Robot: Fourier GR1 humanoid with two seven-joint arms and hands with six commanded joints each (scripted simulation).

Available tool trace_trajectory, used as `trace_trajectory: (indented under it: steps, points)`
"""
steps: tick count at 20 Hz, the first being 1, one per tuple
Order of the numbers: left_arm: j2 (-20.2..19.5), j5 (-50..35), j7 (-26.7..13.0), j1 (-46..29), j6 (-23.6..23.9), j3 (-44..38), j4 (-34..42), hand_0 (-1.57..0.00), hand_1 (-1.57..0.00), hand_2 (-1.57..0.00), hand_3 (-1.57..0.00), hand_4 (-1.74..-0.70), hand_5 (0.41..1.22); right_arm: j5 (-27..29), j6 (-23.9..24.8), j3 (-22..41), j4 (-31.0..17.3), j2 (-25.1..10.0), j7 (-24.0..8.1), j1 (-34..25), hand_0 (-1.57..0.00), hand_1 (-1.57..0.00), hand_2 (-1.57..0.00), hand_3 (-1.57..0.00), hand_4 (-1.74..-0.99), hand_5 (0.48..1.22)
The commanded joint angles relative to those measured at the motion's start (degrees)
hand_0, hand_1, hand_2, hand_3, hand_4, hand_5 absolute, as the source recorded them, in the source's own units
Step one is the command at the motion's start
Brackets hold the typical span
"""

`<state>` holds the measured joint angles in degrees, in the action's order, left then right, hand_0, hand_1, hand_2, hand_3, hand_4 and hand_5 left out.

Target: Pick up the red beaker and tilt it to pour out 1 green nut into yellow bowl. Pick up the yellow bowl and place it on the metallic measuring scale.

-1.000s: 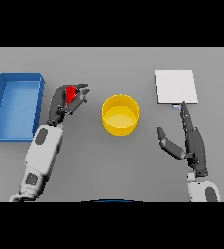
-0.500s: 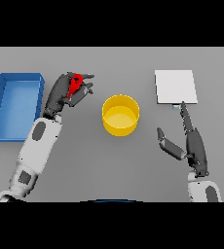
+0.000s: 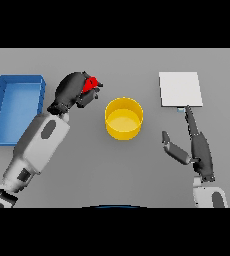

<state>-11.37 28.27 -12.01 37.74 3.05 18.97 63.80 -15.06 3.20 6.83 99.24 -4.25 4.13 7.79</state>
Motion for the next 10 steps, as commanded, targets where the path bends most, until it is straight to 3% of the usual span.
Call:
trace_trajectory:
  steps: [1, 6, 8, 10]
  points:
    - [-1.06, 2.27, -0.5, 0.41, -0.63, 2.07, 0.12, -1.57, -1.57, -1.57, -1.57, -1.74, 1.133, 0.43, -0.07, -0.21, 0.05, 0.06, 0.03, -0.02, 0.0, 0.0, 0.0, 0.0, -1.254, 0.687]
    - [-3.95, 12.05, -3.38, 6.23, -3.87, 11.19, -2.26, -1.57, -1.57, -1.57, -1.57, -1.74, 1.173, -0.27, -0.07, 0.58, 0.58, 0.51, -0.83, 0.1, 0.0, 0.0, 0.0, 0.0, -1.27, 0.7]
    - [-4.84, 14.4, -2.55, 8.2, -5.09, 13.86, -3.4, -1.57, -1.57, -1.57, -1.57, -1.74, 1.19, -0.39, -0.01, 0.77, 0.53, 0.75, -0.64, 0.06, 0.0, 0.0, 0.0, 0.0, -1.274, 0.704]
    - [-5.96, 16.7, -1.87, 9.99, -7.04, 16.5, -3.7, -1.57, -1.57, -1.57, -1.57, -1.65, 1.201, -0.18, -0.22, 0.97, 1.73, 0.7, 0.51, 1.95, 0.0, 0.0, 0.0, 0.0, -1.284, 0.705]
